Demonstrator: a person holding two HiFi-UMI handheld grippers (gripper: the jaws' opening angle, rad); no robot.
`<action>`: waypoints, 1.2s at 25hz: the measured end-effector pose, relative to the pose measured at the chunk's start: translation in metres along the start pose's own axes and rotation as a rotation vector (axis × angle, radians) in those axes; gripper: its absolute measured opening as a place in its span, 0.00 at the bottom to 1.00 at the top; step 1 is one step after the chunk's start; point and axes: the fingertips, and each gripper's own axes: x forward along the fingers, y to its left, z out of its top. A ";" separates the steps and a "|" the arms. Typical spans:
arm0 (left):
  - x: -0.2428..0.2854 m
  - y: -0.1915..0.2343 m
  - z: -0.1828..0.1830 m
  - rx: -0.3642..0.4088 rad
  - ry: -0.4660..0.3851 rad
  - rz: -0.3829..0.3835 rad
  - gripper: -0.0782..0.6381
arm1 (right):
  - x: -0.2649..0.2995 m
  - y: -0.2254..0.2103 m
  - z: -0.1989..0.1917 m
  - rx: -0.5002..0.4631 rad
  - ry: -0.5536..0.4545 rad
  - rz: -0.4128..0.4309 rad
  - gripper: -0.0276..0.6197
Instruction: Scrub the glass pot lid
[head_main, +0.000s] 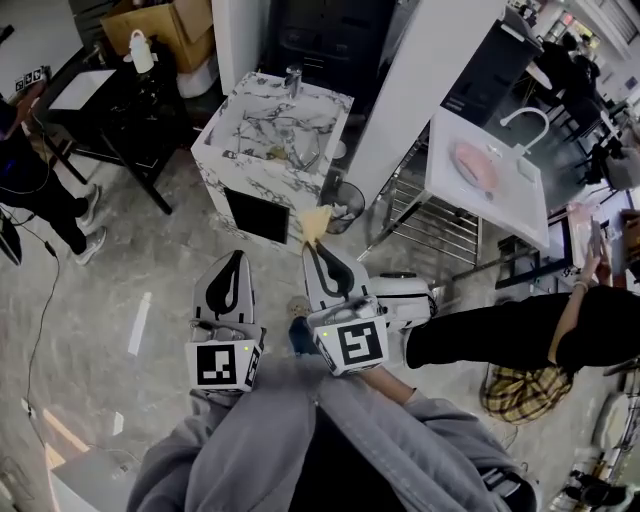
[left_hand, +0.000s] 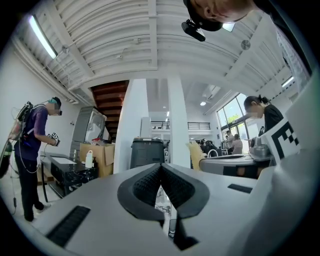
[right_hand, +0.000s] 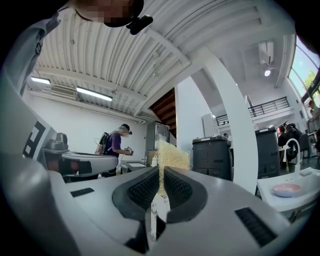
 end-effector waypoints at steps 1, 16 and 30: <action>0.015 0.003 0.001 -0.003 -0.005 0.004 0.12 | 0.013 -0.010 -0.001 -0.003 0.002 0.002 0.11; 0.202 0.046 0.006 0.013 -0.004 0.125 0.12 | 0.165 -0.143 0.002 0.019 0.002 0.090 0.11; 0.296 0.114 -0.036 0.008 0.092 0.095 0.12 | 0.275 -0.176 -0.031 0.045 0.051 0.065 0.11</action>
